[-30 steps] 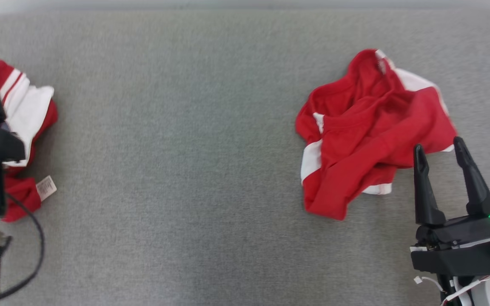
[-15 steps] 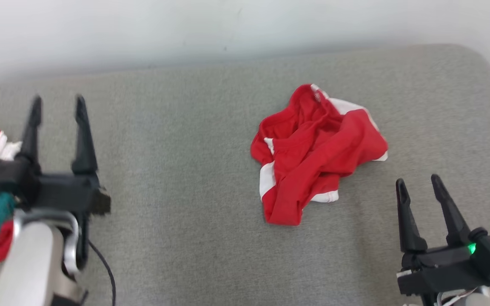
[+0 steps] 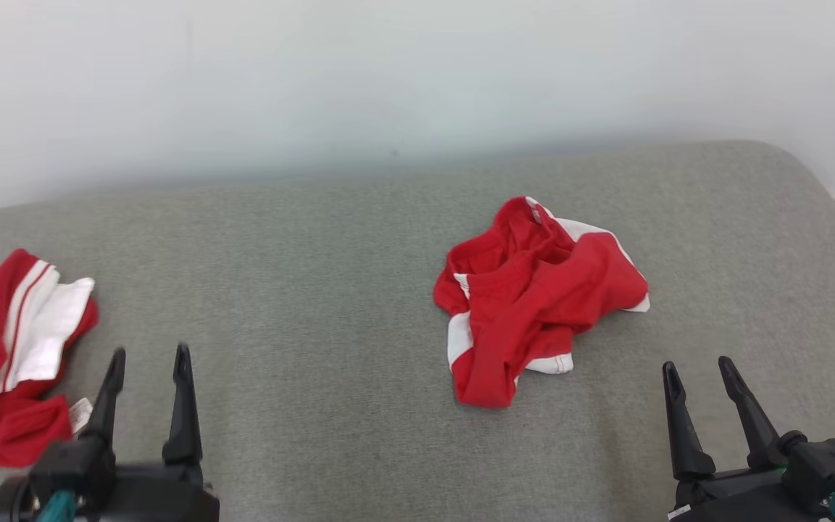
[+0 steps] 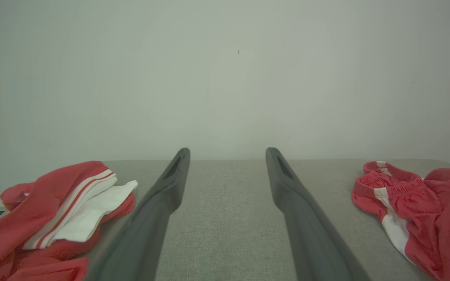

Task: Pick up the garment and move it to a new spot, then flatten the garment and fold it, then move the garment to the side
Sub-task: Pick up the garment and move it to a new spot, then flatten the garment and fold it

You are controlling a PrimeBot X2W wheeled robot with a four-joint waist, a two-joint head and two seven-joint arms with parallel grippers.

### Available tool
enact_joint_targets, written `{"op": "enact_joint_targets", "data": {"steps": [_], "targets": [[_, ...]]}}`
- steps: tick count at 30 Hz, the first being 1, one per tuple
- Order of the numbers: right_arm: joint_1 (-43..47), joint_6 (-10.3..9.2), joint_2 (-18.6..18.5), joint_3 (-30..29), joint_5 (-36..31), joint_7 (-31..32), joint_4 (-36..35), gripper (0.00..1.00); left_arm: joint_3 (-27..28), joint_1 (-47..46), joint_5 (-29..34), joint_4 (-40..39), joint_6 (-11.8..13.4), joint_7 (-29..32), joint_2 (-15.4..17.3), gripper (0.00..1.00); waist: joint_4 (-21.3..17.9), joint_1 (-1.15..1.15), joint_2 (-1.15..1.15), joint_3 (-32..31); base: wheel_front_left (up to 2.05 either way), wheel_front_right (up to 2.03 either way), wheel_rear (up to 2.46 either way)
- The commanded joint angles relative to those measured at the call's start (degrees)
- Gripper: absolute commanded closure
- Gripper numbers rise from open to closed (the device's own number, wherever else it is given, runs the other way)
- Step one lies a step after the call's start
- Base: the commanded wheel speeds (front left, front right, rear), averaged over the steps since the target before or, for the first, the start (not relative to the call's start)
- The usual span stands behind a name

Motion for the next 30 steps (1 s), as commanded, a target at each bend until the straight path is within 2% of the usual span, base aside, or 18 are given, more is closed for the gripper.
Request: {"op": "enact_joint_targets", "data": {"steps": [1,8,14,30], "targets": [[0.52,-0.12,-0.07,0.10,0.37,-0.04,0.19,0.00,0.29,1.83,-0.51,-0.47,0.09,-0.19,-0.24,0.00,1.42,0.01,0.00,-1.16,0.00,0.00,0.00],[0.86,-0.12,0.08,0.63,0.70,-0.04,1.41,0.00,2.01,8.67,-0.53,-2.36,1.36,-0.19,-1.22,0.00,2.83,0.01,0.00,-1.73,0.00,0.00,0.00],[1.13,-0.13,0.11,0.74,1.04,-0.04,1.97,0.00,2.12,12.16,-0.21,-3.31,1.04,-0.19,-2.16,0.00,3.54,0.01,0.00,-1.62,0.00,0.00,0.00],[0.78,-0.13,-0.03,1.17,1.40,-0.04,2.70,0.00,1.78,11.49,1.00,-2.36,-0.19,-0.19,-3.46,0.00,3.20,0.01,0.00,-1.26,0.00,0.00,0.00]]}}
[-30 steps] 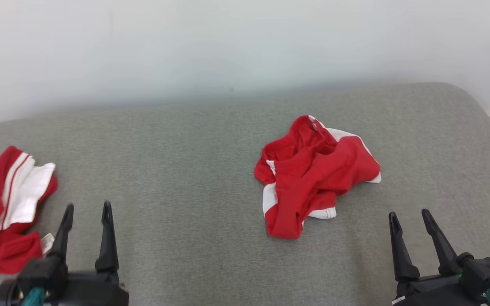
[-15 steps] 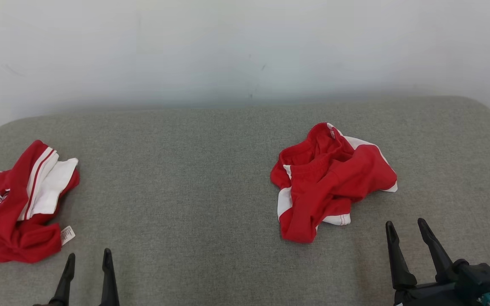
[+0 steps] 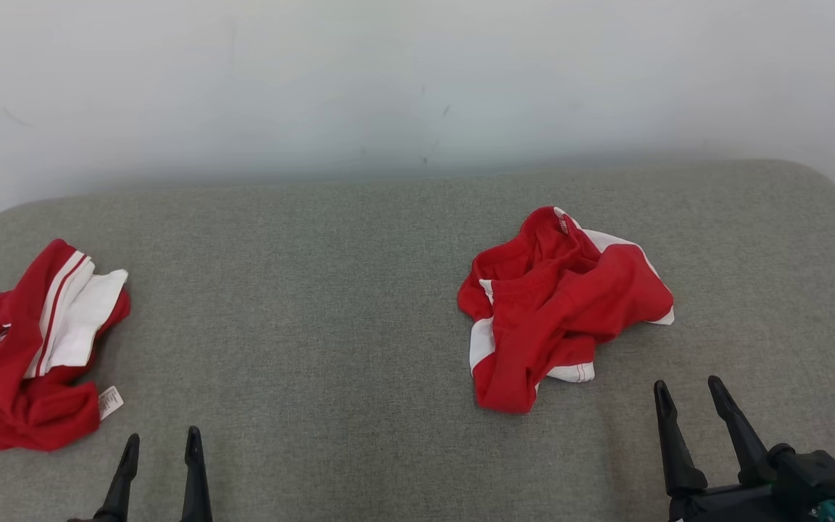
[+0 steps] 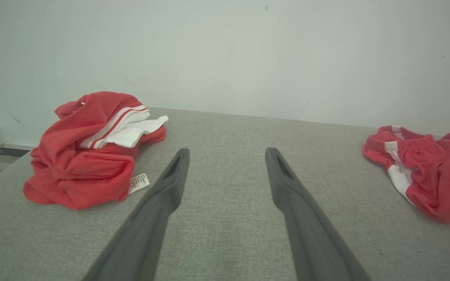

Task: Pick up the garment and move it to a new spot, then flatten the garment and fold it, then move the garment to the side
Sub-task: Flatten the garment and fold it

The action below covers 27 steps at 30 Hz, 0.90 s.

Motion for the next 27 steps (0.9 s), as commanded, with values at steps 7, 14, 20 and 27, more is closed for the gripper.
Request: {"op": "enact_joint_targets", "data": {"steps": [7,14,20,27], "targets": [[-1.51,-0.13,0.04,0.82,0.63,-0.04,-0.02,0.00,0.71,-1.57,0.03,0.29,-0.57,-0.19,-0.18,0.00,-1.72,0.00,0.00,1.49,0.00,0.00,0.00],[-3.61,-0.13,0.87,1.08,1.25,-0.04,0.20,0.00,-0.39,-12.21,1.28,-0.19,-3.18,2.79,3.86,0.00,-6.48,0.00,0.00,5.07,0.00,0.00,0.00],[-6.07,-0.13,2.22,1.04,2.28,-0.04,0.44,0.00,-4.44,-27.45,1.02,1.94,-7.14,10.16,8.52,0.00,-12.46,0.00,0.00,8.89,0.00,0.00,0.00],[-8.15,-0.13,3.63,1.68,3.16,-0.05,1.08,0.00,-13.03,-39.90,-2.55,7.26,-8.56,16.81,12.07,0.00,-17.81,0.00,0.00,11.65,0.00,0.00,0.00]]}}
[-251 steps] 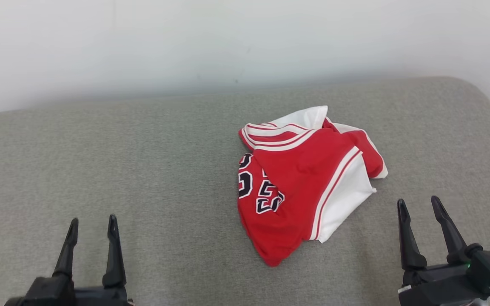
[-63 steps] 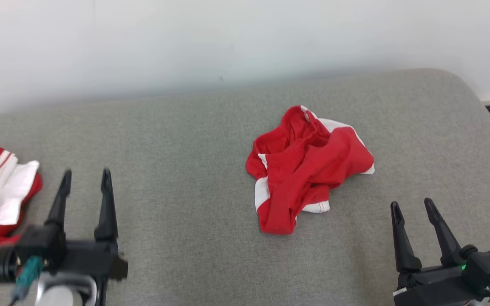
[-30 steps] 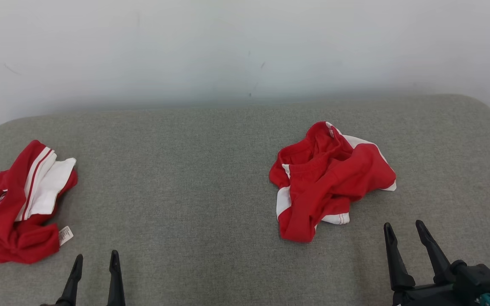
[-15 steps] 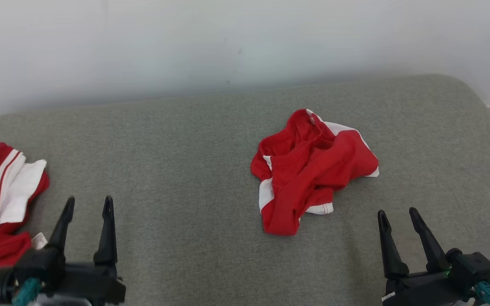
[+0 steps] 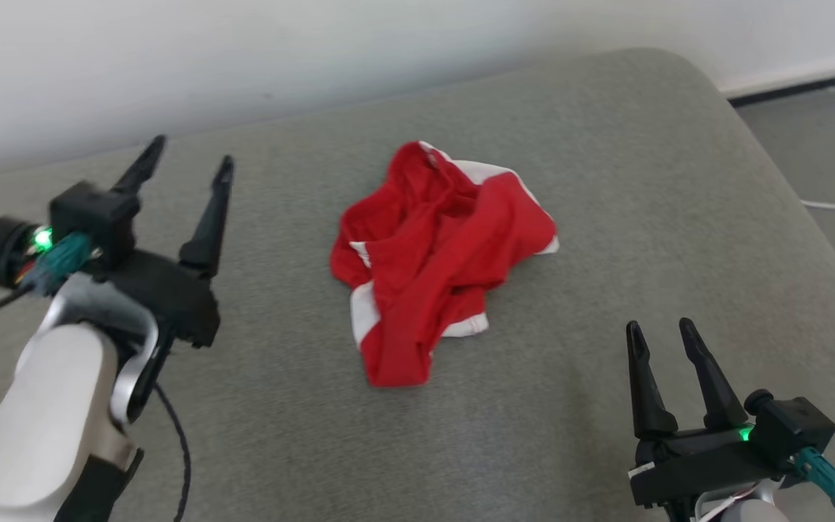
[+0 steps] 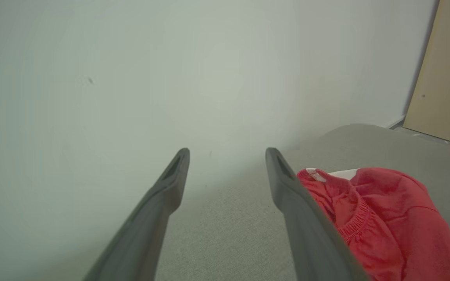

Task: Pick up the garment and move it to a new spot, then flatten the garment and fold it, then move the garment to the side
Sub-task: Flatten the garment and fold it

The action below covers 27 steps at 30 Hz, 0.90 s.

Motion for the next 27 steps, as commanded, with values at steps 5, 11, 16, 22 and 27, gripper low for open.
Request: {"op": "enact_joint_targets", "data": {"steps": [5,11,16,22,27], "targets": [[-1.73,-0.13,1.03,0.65,1.01,-0.05,0.59,0.00,-9.51,-6.04,-5.48,3.33,-0.27,2.94,3.40,0.00,-6.99,-0.01,-0.01,4.36,0.00,0.00,0.00],[-2.45,-0.13,1.71,1.04,1.40,-0.05,1.05,0.00,-21.53,-11.47,-12.28,6.99,-0.21,5.92,7.06,0.00,-10.15,-0.01,-0.01,5.57,0.00,0.00,0.00],[-3.31,-0.13,2.04,1.45,1.67,-0.05,1.29,0.00,-30.43,-15.83,-16.75,9.54,-0.21,7.18,9.26,0.00,-12.09,-0.01,-0.01,6.54,0.00,0.00,0.00],[-3.73,-0.13,2.27,1.49,1.89,-0.05,1.41,0.00,-37.05,-18.97,-20.85,13.25,-0.21,7.51,9.95,0.00,-13.68,-0.01,-0.01,7.25,0.00,0.00,0.00],[-3.74,-0.13,2.40,1.37,1.94,-0.05,1.58,0.00,-42.93,-20.56,-24.47,17.39,-0.20,8.99,10.82,0.00,-14.60,-0.01,-0.01,7.57,0.00,0.00,0.00]]}}
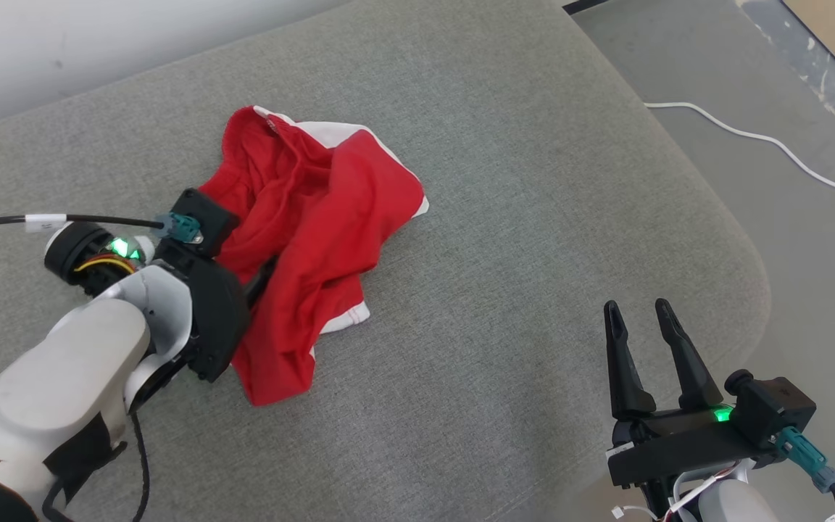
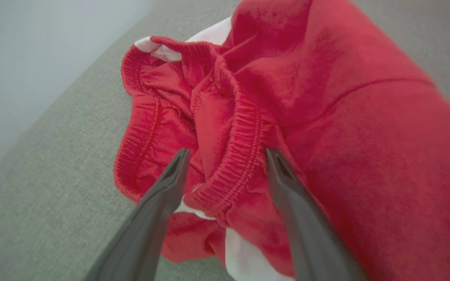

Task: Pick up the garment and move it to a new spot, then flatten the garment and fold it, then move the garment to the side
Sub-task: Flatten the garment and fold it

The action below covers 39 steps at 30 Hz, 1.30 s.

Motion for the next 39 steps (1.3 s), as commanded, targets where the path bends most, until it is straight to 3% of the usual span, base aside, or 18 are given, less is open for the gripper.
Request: {"op": "enact_joint_targets", "data": {"steps": [1,2,3,4,12,19,24,28,32,36,39], "targets": [[-0.51,-0.13,0.20,-0.06,0.03,-0.05,0.12,0.00,-1.07,-0.80,-1.08,0.97,0.17,0.02,0.46,0.00,-0.47,0.00,-0.01,0.32,0.00,0.00,0.00],[-0.52,-0.13,0.20,-0.11,0.04,-0.05,0.13,0.00,-1.79,-1.04,-1.54,1.78,0.17,0.07,0.45,0.18,-0.54,0.00,-0.01,0.35,0.00,0.00,0.00],[-0.55,-0.13,0.21,-0.20,0.03,-0.05,0.08,0.00,-2.79,-1.22,-1.67,2.38,0.17,0.15,0.52,0.68,-0.59,0.00,-0.01,0.37,0.00,0.00,0.00],[-0.58,-0.13,0.22,-0.35,0.00,-0.05,-0.07,0.00,-3.93,-1.61,-1.62,2.67,0.17,-0.19,0.59,1.00,-0.59,0.00,-0.01,0.37,0.00,0.00,0.00],[0.48,-0.13,0.04,-1.61,-1.10,-0.04,-0.71,0.00,-5.27,-6.47,-4.84,4.38,0.18,-6.29,-1.14,1.00,2.15,0.00,-0.01,-1.46,0.00,0.00,0.00],[1.82,-0.13,-0.73,-2.86,-1.92,-0.04,-0.99,0.00,-0.96,-11.90,-7.82,3.95,0.27,-13.18,-3.99,1.00,7.81,0.00,-0.01,-4.40,0.00,0.00,0.00],[3.05,-0.13,-1.75,-4.70,-2.41,-0.05,-1.25,0.00,0.70,-9.67,-9.54,0.52,1.18,-16.22,-4.28,1.00,12.82,0.00,-0.01,-6.42,0.00,0.00,0.00],[4.02,-0.13,-2.30,-6.20,-2.68,-0.05,-1.56,0.00,1.84,-4.69,-11.74,-4.40,3.74,-18.61,-3.35,1.00,16.76,0.00,-0.01,-7.31,0.00,0.00,0.00],[4.50,-0.13,-2.83,-6.89,-3.12,-0.05,-1.84,0.00,2.97,2.89,-13.73,-9.20,7.90,-21.90,-2.64,1.00,20.05,0.00,-0.01,-7.60,0.00,0.00,0.00],[5.07,-0.13,-3.16,-7.06,-3.22,-0.04,-1.81,0.00,4.87,12.05,-15.89,-13.39,12.33,-24.79,-2.54,1.00,22.10,0.00,-0.01,-7.64,0.00,0.00,0.00],[4.91,-0.13,-3.22,-6.83,-3.32,-0.04,-1.87,0.00,6.16,17.00,-17.01,-14.75,13.97,-25.60,-2.92,1.00,22.64,0.00,-0.01,-7.51,0.00,0.00,0.00]]}}
